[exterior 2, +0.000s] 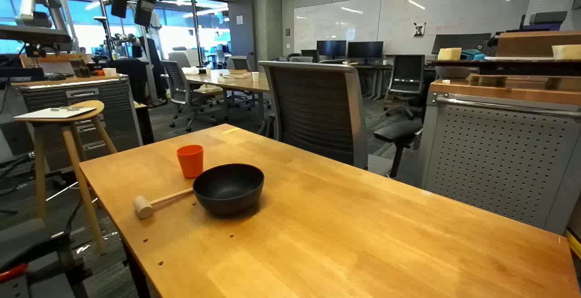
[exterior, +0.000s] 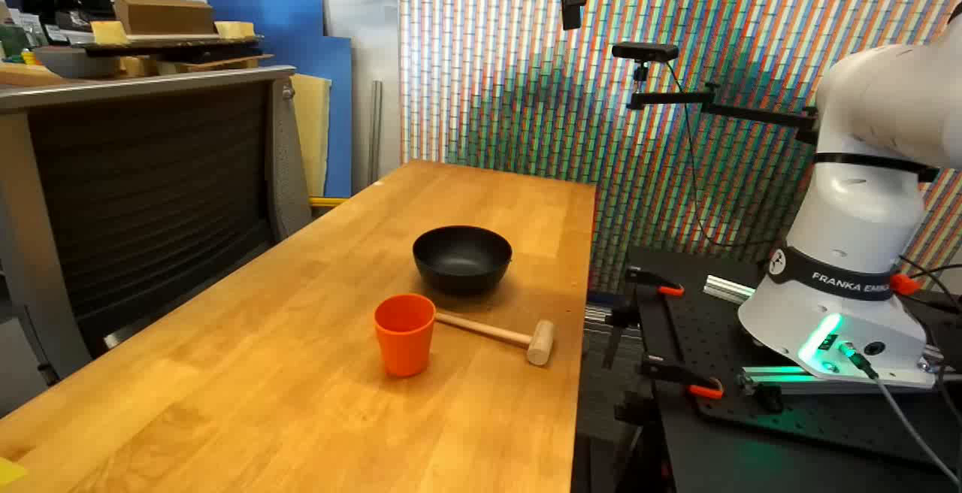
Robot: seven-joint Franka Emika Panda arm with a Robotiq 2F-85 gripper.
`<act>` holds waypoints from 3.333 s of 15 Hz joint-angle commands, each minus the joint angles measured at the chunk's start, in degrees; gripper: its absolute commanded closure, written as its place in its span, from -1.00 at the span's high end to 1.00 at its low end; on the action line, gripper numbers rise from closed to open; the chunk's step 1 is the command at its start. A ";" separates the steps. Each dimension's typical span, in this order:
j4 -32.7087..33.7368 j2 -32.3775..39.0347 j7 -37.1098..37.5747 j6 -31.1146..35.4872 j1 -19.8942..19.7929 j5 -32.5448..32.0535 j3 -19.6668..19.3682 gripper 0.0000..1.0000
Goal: Put the cup in the bowl
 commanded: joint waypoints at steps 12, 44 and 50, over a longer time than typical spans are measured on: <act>-2.21 17.62 23.56 33.61 0.74 -15.82 12.04 1.00; 8.52 48.62 41.53 39.27 10.33 -14.73 7.85 -0.95; 8.10 42.91 42.53 36.00 9.24 -17.63 2.64 -0.93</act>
